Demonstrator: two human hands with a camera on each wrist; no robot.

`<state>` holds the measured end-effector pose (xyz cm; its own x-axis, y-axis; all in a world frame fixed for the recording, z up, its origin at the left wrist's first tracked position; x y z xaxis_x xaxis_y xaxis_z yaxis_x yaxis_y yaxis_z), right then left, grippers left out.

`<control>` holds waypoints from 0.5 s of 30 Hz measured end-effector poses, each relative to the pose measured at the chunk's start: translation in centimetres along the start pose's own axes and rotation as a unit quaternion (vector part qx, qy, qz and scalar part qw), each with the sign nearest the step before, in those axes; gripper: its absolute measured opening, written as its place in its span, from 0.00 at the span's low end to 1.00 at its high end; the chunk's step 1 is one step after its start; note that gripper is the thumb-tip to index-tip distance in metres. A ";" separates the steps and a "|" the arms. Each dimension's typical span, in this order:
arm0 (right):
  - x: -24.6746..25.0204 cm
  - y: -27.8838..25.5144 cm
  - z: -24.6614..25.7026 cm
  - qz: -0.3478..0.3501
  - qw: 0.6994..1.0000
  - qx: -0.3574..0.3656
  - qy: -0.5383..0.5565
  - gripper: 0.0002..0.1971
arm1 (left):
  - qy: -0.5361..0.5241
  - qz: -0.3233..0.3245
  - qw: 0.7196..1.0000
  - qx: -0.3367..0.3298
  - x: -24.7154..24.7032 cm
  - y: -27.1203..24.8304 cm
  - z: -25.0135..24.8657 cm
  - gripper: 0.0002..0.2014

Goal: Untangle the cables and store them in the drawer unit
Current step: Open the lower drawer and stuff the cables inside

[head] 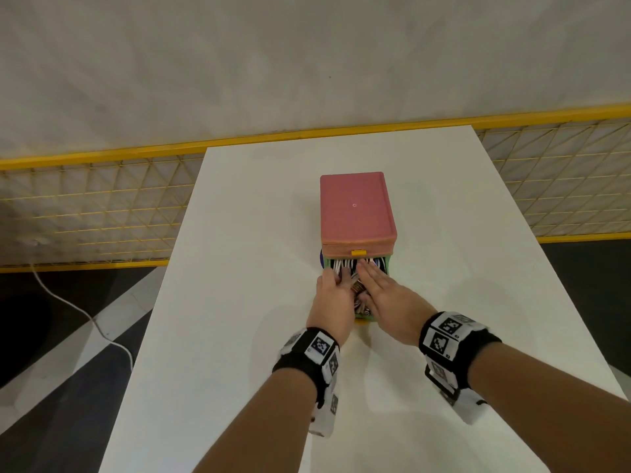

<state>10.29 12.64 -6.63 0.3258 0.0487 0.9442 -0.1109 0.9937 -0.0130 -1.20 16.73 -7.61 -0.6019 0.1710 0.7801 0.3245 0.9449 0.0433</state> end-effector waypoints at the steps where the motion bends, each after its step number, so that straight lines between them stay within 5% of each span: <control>1: -0.3 0.4 -0.5 0.003 1.000 -0.005 0.009 0.28 | 0.003 -0.027 0.999 -0.027 0.2 -0.1 0.3 0.15; 5: -0.8 0.6 -1.0 -0.016 0.997 -0.026 0.069 0.26 | 0.026 -0.067 0.990 -0.121 -0.5 -2.2 0.9 0.21; 11: -0.6 0.5 -1.3 -0.064 0.989 -0.027 0.133 0.23 | 0.066 0.011 0.986 -0.154 -1.6 -2.6 0.7 0.33; 13: -0.6 0.3 -1.7 -0.111 0.981 -0.052 0.153 0.21 | 0.090 0.044 0.985 -0.141 -2.0 -2.0 0.9 0.44; 15: -0.2 -0.2 -1.7 -0.171 0.971 -0.070 0.148 0.19 | 0.139 0.030 0.981 -0.134 -2.0 -1.2 0.9 0.42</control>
<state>11.87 12.56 -7.37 0.5798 -0.2805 0.7650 0.1741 0.9599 0.2199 -1.05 15.46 -9.73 -0.3660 0.1052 0.9246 0.5552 0.8221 0.1262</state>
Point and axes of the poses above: each hand's wrist, its own y-axis towards the middle knuckle, its own x-axis out of the back of the hand, z = x × y, the point moved 4 cm from there along y, towards the middle knuckle, and after that the axes turned 9 degrees about -z, right-handed, at the moved point
